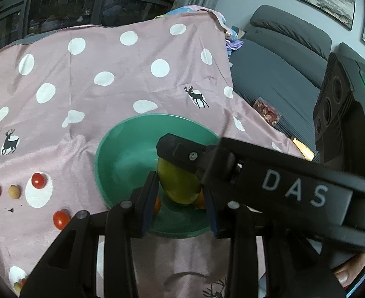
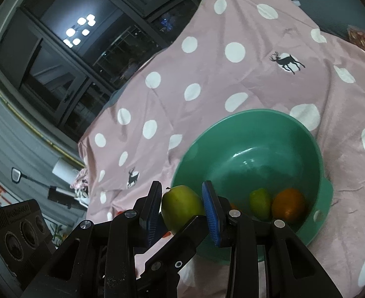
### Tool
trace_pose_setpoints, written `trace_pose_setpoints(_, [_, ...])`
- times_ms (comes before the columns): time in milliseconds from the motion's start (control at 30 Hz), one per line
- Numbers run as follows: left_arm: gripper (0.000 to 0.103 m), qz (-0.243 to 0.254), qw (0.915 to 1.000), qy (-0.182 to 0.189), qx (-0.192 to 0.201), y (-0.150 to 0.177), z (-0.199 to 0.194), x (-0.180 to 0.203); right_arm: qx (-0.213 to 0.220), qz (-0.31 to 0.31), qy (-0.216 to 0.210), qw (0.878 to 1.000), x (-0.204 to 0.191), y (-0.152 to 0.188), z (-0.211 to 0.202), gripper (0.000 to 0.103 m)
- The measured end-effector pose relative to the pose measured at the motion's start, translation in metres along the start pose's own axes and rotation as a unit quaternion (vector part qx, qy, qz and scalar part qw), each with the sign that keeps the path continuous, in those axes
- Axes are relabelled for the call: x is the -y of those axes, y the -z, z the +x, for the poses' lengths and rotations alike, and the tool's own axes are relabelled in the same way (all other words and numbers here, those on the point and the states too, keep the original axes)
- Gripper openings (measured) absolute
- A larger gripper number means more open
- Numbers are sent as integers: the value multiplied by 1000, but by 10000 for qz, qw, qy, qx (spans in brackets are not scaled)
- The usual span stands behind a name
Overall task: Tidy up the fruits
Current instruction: 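Lower the held green plum into the green bowl with the right gripper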
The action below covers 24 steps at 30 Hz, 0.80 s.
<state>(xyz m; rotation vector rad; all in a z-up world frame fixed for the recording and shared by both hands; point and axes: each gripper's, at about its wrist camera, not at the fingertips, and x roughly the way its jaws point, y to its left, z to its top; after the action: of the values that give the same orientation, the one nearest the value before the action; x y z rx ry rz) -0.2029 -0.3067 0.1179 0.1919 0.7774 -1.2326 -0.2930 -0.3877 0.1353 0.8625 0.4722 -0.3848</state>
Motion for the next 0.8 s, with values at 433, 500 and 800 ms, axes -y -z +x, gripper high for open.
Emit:
trace_pose_setpoints(433, [35, -60, 9997, 141, -200, -3, 17, -2, -42, 180, 167, 9997, 15, -4, 5, 37])
trace_pose_setpoints(500, [35, -75, 9996, 162, -239, -3, 19, -2, -53, 204, 198, 9996, 16, -4, 6, 37])
trace_pose_setpoints(800, [35, -140, 9988, 275, -391, -2, 30, -5, -136, 311, 327, 9989, 24, -5, 10, 37])
